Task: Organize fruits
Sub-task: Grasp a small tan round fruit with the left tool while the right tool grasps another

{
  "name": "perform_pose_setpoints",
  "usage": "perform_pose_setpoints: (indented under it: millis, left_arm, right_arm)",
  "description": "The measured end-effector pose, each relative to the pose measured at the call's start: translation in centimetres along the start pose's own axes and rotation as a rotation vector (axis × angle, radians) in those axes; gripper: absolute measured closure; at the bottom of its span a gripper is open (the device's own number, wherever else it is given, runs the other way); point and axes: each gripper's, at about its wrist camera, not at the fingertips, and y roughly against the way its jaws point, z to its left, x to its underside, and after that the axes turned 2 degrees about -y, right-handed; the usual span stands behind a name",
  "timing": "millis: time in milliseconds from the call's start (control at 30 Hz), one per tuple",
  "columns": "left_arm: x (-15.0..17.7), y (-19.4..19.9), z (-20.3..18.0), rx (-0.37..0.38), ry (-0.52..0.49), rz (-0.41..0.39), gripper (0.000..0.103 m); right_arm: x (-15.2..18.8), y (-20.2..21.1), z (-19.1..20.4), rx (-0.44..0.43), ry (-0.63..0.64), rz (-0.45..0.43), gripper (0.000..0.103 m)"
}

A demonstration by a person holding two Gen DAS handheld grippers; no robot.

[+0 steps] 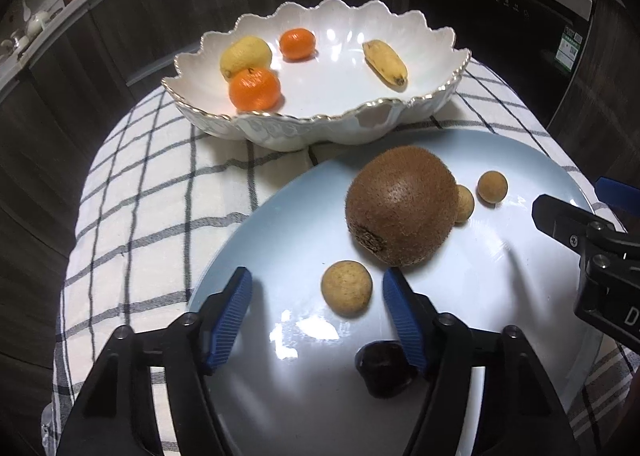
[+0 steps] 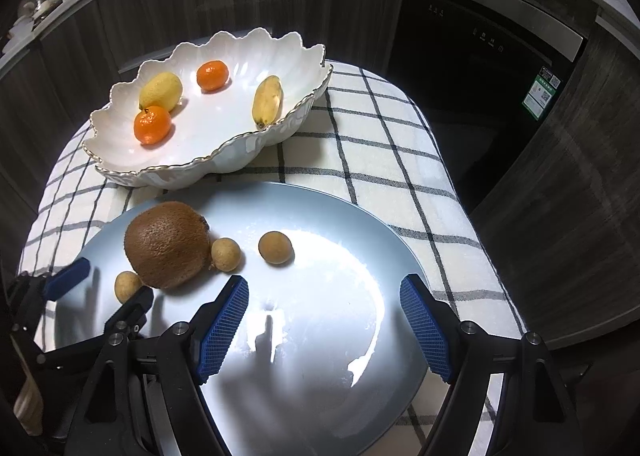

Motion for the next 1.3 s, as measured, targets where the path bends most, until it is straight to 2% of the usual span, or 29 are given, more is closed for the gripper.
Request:
perform_pose_setpoints:
  millis: [67, 200, 267, 367, 600, 767, 1100, 1267, 1300]
  left_arm:
    - [0.1, -0.3, 0.0, 0.006, 0.005, 0.007, 0.047]
    - [0.0, -0.2, -0.2, 0.014, 0.003, -0.002, 0.055]
    - [0.0, -0.2, -0.3, 0.02, -0.004, -0.003, 0.066]
    - [-0.1, -0.3, -0.6, 0.034, -0.009, -0.001, 0.076]
    - [0.0, -0.2, -0.6, 0.034, -0.002, 0.009, 0.077]
    - [0.2, 0.3, -0.1, -0.007, 0.026, 0.006, 0.077]
    - [-0.1, 0.2, 1.1, -0.026, 0.064, 0.002, 0.077]
    - [-0.2, -0.1, 1.3, -0.026, 0.071, 0.006, 0.077]
    - [-0.2, -0.1, 1.3, -0.025, 0.073, 0.008, 0.077]
  right_arm:
    - [0.0, -0.2, 0.0, 0.0, -0.001, 0.005, 0.024]
    - [0.1, -0.6, -0.2, -0.007, -0.012, 0.015, 0.024]
    - [0.1, -0.8, -0.4, -0.011, -0.021, 0.021, 0.024]
    - [0.1, -1.1, -0.8, -0.019, -0.036, 0.03, 0.024]
    - [-0.1, -1.9, -0.9, -0.049, -0.028, 0.045, 0.024]
    - [-0.6, -2.6, -0.4, -0.071, 0.002, 0.05, 0.026]
    - [-2.1, -4.8, 0.9, -0.091, 0.051, 0.072, 0.044]
    - [-2.4, -5.4, 1.4, -0.1, 0.052, 0.072, 0.047]
    - [-2.5, -5.5, 1.5, -0.103, 0.052, 0.07, 0.05]
